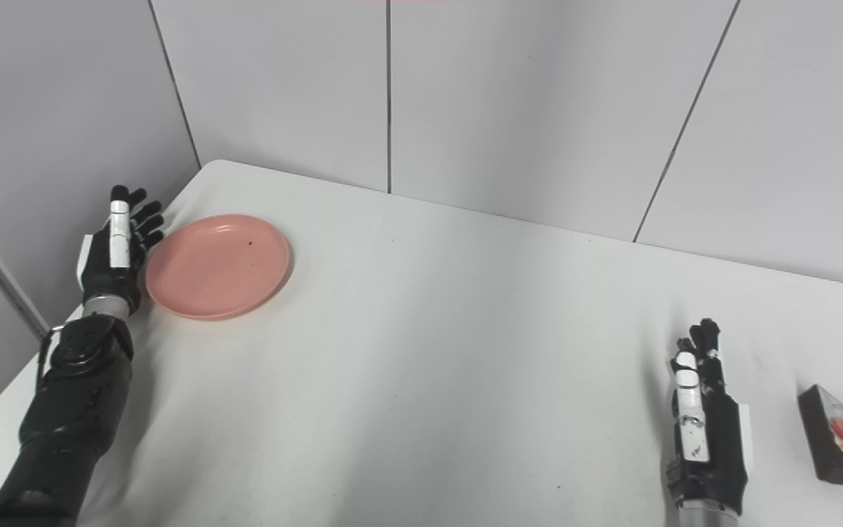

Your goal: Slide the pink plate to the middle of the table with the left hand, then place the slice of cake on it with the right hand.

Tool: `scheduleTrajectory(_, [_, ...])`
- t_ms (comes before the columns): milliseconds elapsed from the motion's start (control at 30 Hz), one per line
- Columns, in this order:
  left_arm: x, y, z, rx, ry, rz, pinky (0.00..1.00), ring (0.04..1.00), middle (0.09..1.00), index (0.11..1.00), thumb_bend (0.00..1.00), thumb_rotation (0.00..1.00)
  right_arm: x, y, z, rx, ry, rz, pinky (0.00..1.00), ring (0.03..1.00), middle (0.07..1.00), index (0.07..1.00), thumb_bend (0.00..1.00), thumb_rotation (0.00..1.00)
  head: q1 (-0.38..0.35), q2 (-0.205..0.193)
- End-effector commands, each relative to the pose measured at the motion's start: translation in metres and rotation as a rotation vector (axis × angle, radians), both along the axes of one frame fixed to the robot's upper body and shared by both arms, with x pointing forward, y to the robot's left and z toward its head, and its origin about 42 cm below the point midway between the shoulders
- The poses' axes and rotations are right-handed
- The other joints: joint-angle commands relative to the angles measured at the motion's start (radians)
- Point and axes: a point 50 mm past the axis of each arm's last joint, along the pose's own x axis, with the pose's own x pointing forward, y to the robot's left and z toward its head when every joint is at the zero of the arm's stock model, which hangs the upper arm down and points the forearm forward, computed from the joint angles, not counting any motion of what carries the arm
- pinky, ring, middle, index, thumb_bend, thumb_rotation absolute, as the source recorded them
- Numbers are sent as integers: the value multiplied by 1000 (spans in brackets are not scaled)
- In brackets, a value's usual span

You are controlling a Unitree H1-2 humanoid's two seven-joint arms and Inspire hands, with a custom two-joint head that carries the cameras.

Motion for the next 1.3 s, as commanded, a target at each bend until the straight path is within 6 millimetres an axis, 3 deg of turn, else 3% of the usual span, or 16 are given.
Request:
scheduleTrajectory(0, [15, -30, -4, -27, 45, -143, 879, 882, 867, 863, 882, 1000, 3, 2, 12, -6, -38, 2, 1000, 977, 985, 979, 360, 811, -1, 1])
scheduleTrajectory(567, [30, -70, -12, -101, 30, -335, 856, 874, 864, 857, 966, 1000, 3, 5, 14, -4, -44, -3, 1000, 970, 977, 979, 387, 777, -13, 7])
scheduleTrajectory(733, [32, -82, -10, -128, 18, -383, 855, 879, 868, 855, 951, 1000, 2, 7, 14, -3, -42, -2, 1000, 968, 971, 974, 434, 748, -27, 12])
scheduleTrajectory(1100, [35, -119, -11, -112, 46, -480, 868, 874, 855, 845, 915, 1000, 6, 6, 6, -23, -26, 7, 1000, 987, 991, 998, 460, 800, -73, 13])
scheduleTrajectory(1267, [32, -144, -10, -110, 52, -556, 865, 885, 867, 856, 906, 1000, 9, 8, 1, -49, -34, 15, 1000, 983, 994, 999, 519, 814, -103, 18])
